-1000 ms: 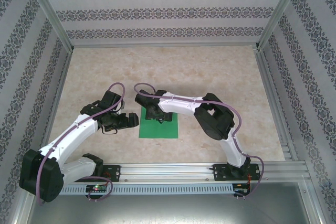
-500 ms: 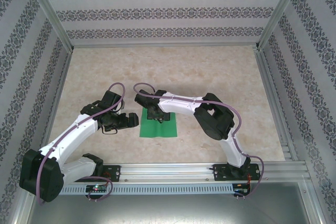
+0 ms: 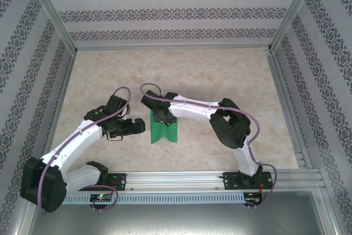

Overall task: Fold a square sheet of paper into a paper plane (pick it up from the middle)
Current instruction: Fold the square sheet of paper in half at the center of the table.

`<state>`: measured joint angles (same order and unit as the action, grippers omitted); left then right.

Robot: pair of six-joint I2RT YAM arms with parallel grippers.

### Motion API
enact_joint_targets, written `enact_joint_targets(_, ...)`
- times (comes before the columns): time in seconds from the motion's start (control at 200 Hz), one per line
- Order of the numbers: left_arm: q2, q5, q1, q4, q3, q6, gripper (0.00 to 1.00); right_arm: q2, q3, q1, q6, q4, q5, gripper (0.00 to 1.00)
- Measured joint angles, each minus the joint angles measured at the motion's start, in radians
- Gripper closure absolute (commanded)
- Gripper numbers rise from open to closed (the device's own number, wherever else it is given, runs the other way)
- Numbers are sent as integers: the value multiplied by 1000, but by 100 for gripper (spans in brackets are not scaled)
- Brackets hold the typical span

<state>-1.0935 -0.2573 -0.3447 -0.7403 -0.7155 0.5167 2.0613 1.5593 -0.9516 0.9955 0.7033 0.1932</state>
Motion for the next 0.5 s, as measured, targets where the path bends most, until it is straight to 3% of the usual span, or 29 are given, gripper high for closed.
enact_joint_targets(0.3,86,6,19,-40,-36,0,0,-133,-39,3,-32,-89,-65,71)
enact_joint_targets(0.505,140,-44,33,-43,-106,21,0,-326,-248,53,-26,-299,-196,71)
